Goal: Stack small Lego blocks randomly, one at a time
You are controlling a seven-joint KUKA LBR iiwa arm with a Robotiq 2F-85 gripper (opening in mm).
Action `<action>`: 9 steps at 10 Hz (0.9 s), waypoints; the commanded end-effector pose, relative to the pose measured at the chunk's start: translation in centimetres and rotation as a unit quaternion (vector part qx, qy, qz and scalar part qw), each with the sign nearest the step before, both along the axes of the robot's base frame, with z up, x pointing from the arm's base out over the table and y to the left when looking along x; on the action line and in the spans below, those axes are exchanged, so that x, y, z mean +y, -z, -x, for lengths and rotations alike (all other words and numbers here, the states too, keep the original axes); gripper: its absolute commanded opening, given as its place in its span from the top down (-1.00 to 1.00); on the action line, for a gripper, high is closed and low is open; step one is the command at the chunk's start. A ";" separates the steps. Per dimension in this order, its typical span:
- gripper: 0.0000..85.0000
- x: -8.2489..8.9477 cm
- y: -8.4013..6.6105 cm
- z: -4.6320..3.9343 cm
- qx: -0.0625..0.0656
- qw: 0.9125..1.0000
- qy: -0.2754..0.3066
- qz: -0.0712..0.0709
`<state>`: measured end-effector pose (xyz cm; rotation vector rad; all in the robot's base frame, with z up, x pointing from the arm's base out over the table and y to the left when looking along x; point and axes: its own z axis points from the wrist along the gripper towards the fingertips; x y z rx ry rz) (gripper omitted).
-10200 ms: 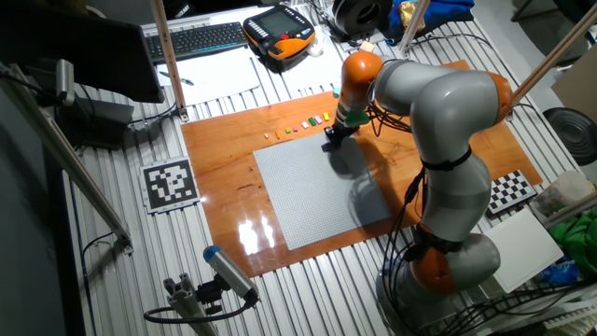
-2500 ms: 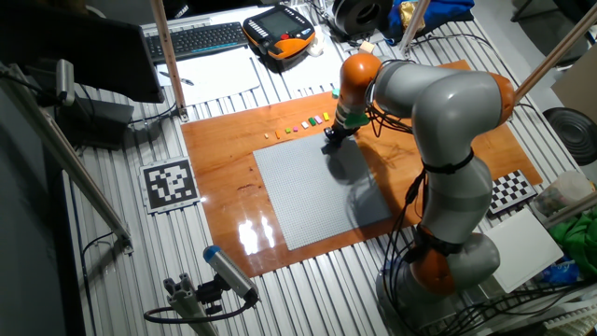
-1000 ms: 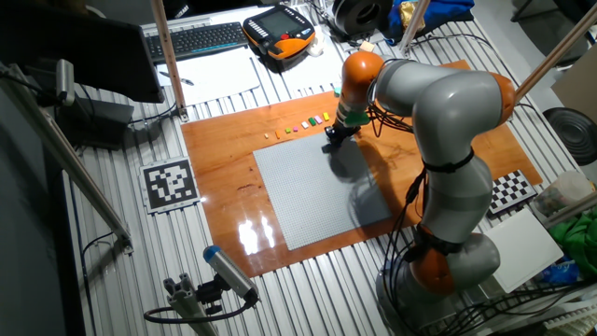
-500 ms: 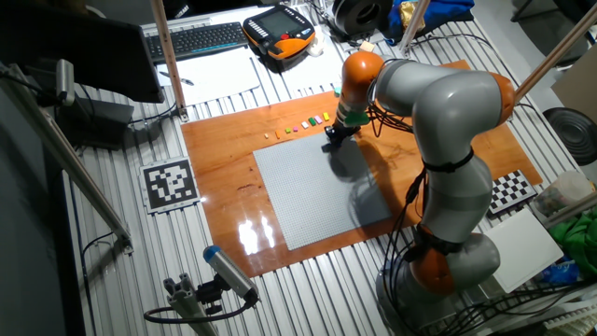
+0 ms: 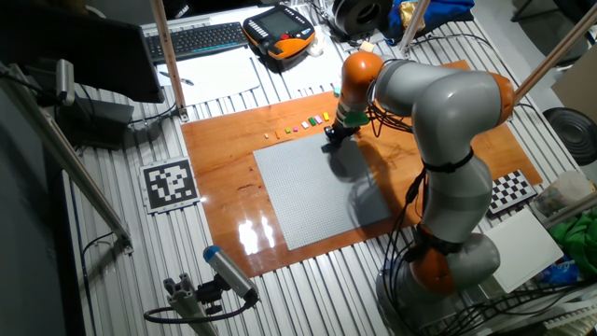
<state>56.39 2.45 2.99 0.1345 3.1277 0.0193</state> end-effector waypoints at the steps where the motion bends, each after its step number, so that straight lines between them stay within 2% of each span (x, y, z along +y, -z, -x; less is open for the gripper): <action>1: 1.00 0.0 0.1 0.03 0.001 1.000 -0.004 0.000; 9: 1.00 -0.2 0.1 0.12 0.003 1.000 -0.008 0.003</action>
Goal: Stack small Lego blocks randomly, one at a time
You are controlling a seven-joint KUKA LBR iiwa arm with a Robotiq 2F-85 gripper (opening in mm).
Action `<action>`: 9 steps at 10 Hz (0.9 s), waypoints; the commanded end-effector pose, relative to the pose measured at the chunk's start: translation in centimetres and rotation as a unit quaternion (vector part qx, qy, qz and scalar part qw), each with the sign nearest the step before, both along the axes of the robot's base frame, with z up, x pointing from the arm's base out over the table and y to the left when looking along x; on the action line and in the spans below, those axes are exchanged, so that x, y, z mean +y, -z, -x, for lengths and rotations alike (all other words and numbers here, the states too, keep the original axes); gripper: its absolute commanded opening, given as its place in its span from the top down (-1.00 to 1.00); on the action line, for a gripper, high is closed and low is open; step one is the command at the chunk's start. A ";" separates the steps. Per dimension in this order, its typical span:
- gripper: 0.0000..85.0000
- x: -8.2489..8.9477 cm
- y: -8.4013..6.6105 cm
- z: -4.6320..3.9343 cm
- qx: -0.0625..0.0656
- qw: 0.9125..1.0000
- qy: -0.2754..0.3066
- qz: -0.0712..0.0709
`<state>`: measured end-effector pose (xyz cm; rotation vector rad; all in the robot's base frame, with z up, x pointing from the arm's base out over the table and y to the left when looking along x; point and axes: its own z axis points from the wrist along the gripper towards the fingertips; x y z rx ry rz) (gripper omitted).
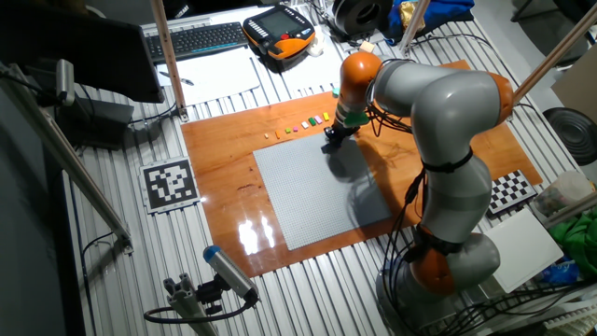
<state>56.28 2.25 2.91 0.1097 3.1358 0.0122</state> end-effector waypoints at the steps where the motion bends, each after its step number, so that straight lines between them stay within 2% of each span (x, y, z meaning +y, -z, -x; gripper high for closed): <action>1: 1.00 0.0 0.0 0.01 0.001 1.000 0.000 -0.001; 5: 1.00 -0.1 0.0 -0.04 0.008 1.000 0.002 0.006; 9: 1.00 -0.1 0.0 -0.01 0.017 1.000 0.008 -0.001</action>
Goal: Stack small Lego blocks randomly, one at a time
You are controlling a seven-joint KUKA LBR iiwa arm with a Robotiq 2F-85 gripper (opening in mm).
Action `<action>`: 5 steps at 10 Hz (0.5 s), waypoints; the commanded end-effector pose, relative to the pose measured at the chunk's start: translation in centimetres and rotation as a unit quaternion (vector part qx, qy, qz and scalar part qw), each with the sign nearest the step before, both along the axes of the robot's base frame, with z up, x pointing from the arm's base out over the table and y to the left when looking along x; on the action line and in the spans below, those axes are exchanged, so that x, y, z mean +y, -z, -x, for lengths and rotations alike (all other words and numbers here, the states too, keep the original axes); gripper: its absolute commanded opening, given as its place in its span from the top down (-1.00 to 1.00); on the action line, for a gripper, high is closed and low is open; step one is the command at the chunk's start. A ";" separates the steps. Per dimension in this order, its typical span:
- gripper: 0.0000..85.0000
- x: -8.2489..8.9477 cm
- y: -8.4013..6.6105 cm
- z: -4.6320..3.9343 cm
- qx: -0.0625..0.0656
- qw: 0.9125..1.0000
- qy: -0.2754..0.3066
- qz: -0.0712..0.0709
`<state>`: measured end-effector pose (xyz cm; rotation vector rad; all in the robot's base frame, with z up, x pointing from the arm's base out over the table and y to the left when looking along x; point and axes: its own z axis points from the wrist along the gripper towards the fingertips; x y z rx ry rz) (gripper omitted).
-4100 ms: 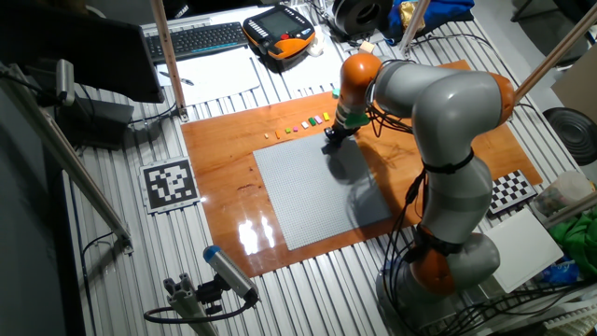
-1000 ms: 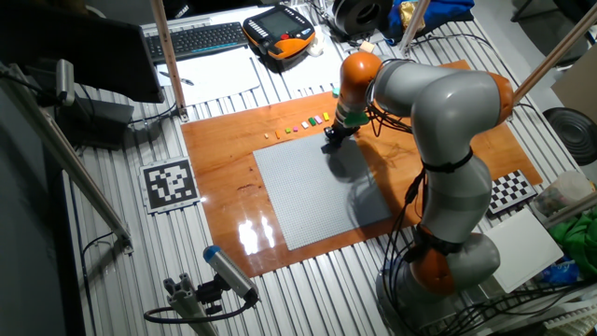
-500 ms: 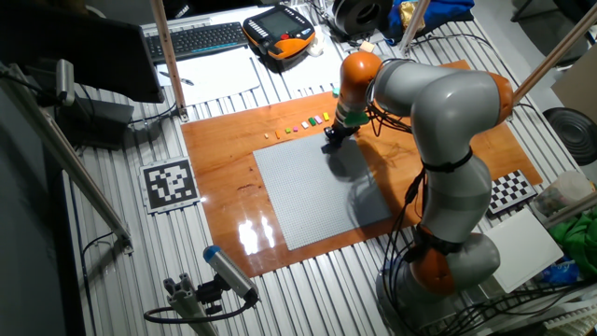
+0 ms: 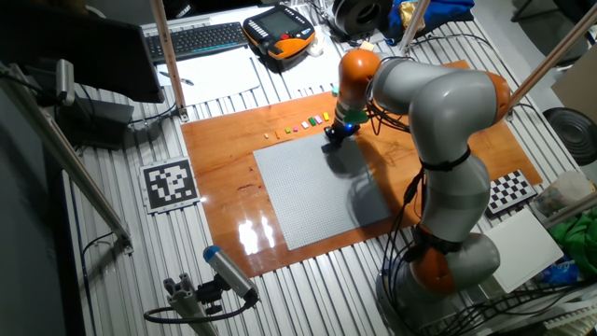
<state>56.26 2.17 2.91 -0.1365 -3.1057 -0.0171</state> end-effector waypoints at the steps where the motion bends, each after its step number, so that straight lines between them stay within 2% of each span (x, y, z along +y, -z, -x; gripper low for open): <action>1: 1.00 0.1 -0.1 -0.06 0.001 1.000 0.002 -0.003; 5: 1.00 0.5 -0.4 -0.05 0.002 1.000 0.010 -0.008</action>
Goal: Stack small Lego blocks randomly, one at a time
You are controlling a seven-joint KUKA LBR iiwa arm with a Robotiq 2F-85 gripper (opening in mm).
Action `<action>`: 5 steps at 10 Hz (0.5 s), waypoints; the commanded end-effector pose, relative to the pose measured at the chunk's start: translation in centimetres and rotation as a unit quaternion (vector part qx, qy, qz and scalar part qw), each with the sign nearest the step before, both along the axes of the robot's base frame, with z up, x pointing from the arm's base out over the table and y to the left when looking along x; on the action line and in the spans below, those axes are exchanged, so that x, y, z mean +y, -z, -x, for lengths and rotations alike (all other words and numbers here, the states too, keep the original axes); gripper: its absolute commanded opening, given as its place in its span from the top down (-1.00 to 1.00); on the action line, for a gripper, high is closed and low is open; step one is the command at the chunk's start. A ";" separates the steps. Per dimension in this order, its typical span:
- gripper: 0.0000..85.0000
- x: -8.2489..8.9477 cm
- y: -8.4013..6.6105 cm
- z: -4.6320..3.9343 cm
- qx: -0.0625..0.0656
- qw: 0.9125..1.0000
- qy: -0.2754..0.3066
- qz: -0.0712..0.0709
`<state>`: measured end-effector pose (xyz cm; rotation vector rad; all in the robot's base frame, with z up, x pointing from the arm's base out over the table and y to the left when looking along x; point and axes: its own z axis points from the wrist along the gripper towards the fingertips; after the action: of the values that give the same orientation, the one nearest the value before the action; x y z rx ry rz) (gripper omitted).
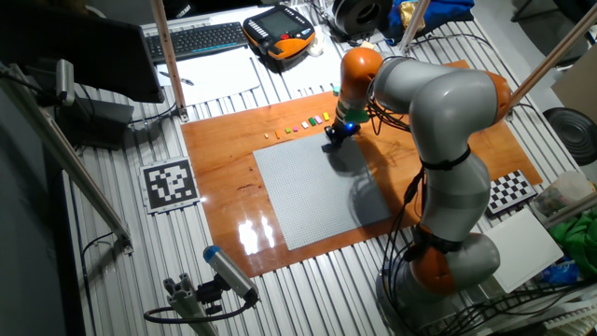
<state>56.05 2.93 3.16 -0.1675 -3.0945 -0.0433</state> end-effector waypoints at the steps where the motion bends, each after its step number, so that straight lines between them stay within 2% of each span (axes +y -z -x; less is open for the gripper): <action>1: 1.00 -0.1 -0.3 -0.26 -0.003 1.000 0.003 0.001; 5: 1.00 -0.2 -0.2 -0.43 -0.004 1.000 0.001 0.003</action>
<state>56.49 2.77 3.37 -0.1721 -3.1021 -0.0358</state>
